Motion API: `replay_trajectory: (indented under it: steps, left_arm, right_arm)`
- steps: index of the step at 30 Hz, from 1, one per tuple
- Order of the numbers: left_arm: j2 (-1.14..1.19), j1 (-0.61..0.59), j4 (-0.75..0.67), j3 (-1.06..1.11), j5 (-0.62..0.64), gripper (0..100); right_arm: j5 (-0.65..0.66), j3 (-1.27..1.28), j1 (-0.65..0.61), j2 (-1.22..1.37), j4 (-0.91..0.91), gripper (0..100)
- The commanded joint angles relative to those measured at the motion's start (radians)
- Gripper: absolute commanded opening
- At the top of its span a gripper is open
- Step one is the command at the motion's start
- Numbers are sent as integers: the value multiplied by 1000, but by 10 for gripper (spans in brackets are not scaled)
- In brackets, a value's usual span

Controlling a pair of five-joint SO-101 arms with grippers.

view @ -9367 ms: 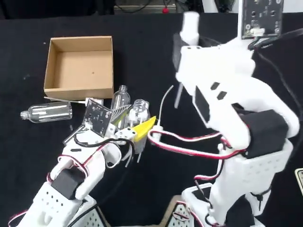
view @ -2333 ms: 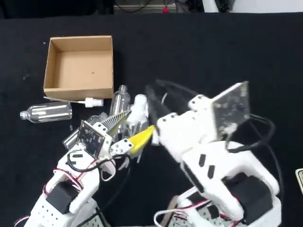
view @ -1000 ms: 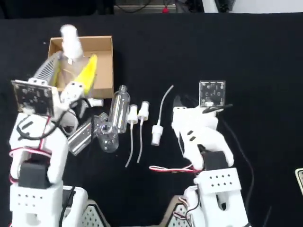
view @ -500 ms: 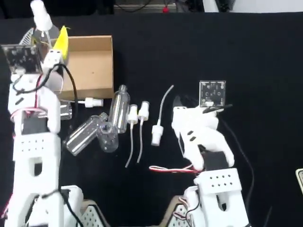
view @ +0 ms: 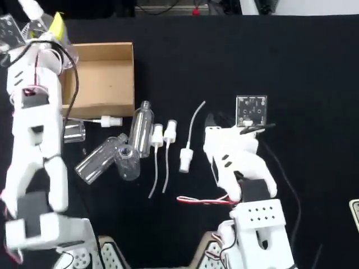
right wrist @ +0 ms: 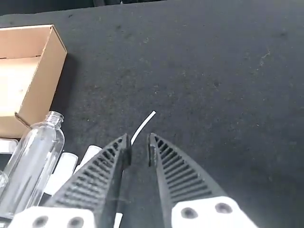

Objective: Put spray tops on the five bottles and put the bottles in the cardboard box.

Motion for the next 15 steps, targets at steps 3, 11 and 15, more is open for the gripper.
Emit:
replay_trajectory:
  steps: [3, 11, 15]
  left_arm:
    - [149, -13, -23, -170, -84, 91]
    - [183, -1, -17, -165, -186, 202]
    - [184, -8, -17, -148, -253, 194]
  right_arm:
    - [-6, -10, 2, -12, -26, 57]
    - [-3, -10, 2, -12, -26, 57]
    - [-3, -10, 2, -12, -26, 57]
